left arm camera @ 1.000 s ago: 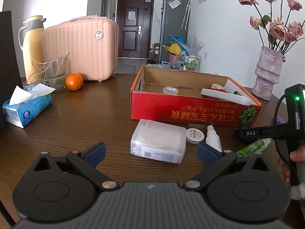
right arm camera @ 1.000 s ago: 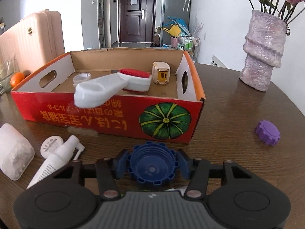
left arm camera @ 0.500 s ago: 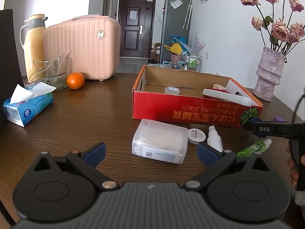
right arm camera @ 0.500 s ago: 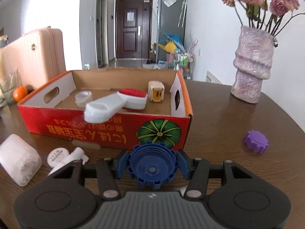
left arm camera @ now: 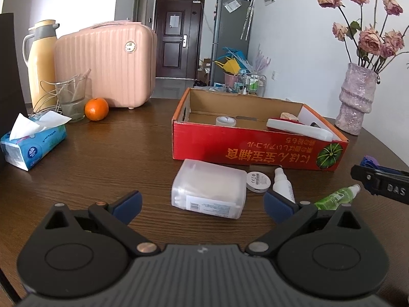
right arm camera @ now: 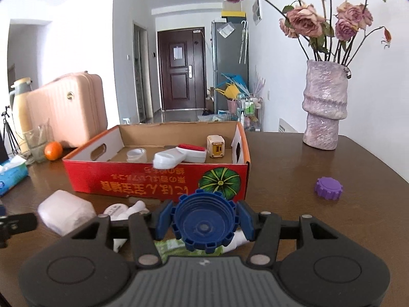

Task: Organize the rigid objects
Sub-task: 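Move the right tool to the blue bottle cap and grasp it, then grasp the white plastic container with the left tool while the right tool holds the blue cap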

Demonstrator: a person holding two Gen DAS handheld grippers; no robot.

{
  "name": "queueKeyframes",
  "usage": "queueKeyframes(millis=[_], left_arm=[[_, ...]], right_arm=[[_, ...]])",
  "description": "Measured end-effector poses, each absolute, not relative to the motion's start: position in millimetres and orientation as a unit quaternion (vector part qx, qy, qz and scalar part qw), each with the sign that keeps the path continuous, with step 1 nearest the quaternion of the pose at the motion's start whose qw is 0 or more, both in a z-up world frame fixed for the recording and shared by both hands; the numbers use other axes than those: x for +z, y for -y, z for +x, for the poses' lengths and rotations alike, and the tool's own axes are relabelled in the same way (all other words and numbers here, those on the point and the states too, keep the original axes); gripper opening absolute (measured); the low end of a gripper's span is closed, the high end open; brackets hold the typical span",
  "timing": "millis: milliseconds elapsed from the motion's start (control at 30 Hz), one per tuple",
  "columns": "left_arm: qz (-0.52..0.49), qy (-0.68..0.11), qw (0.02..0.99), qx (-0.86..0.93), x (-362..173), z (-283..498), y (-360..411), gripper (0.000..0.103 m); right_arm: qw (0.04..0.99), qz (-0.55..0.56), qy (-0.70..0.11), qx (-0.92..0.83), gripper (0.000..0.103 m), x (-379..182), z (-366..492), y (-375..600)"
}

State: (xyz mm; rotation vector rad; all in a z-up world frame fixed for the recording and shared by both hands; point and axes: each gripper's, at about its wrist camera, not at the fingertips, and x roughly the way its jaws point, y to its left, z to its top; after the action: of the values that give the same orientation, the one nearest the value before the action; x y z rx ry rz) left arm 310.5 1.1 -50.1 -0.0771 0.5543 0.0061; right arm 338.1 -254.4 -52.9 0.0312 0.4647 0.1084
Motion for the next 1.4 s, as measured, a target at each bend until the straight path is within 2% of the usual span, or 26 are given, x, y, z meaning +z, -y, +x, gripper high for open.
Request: queueKeyframes(millis=[733,1400], left_arm=[[0.037,-0.283,0.958,-0.03,-34.1,338.0,22.2,0.103],[0.031,-0.371,0.928,-0.028,-75.7,408.6,14.9,0.103]], right_arm=[[0.974,0.052,-0.213,0.062,0.054,-59.1,310.6,264.2],[0.971,0.062,-0.222,0.062,0.054,-64.0,315.2,265.1]])
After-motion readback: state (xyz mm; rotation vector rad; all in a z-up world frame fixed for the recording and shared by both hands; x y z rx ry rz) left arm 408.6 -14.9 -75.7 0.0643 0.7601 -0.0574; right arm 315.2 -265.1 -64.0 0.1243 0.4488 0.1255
